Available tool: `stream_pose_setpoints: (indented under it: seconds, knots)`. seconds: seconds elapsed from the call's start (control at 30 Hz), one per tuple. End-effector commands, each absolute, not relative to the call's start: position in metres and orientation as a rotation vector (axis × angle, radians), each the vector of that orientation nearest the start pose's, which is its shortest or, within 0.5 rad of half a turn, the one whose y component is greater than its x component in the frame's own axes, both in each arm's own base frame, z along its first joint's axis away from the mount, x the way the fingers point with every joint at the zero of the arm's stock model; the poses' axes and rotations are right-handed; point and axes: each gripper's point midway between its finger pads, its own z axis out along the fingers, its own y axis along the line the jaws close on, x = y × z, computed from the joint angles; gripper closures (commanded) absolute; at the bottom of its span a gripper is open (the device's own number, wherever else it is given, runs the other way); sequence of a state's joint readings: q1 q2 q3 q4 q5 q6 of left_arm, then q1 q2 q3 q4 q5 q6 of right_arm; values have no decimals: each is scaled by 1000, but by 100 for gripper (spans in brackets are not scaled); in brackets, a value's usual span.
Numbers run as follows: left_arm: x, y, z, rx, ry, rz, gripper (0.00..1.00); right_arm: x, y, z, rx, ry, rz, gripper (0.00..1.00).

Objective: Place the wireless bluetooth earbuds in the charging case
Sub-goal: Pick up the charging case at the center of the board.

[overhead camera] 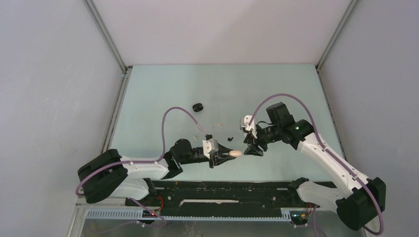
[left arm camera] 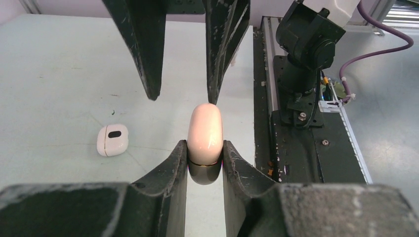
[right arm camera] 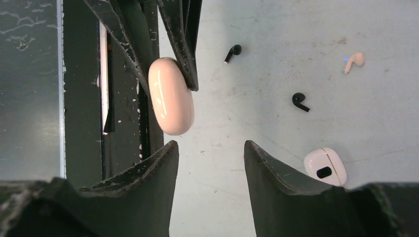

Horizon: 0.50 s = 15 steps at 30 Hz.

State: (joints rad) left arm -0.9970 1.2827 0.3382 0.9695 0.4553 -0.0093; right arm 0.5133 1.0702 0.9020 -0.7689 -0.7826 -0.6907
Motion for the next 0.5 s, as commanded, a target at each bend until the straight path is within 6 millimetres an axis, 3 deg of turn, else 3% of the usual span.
stream_pose_setpoints:
  seconds: [0.0,0.33,0.47]
  knots:
    - [133,-355,180,1089,1187,-1165,84,166,226,179,-1581,1682,947,46]
    - [138,-359,174,1086,1212,-1156,83,142,234,182,-1628,1626,1114,43]
    - [138,-360,175,1079,1205,-1171,83,146,236,174,-1623,1681,1089,44]
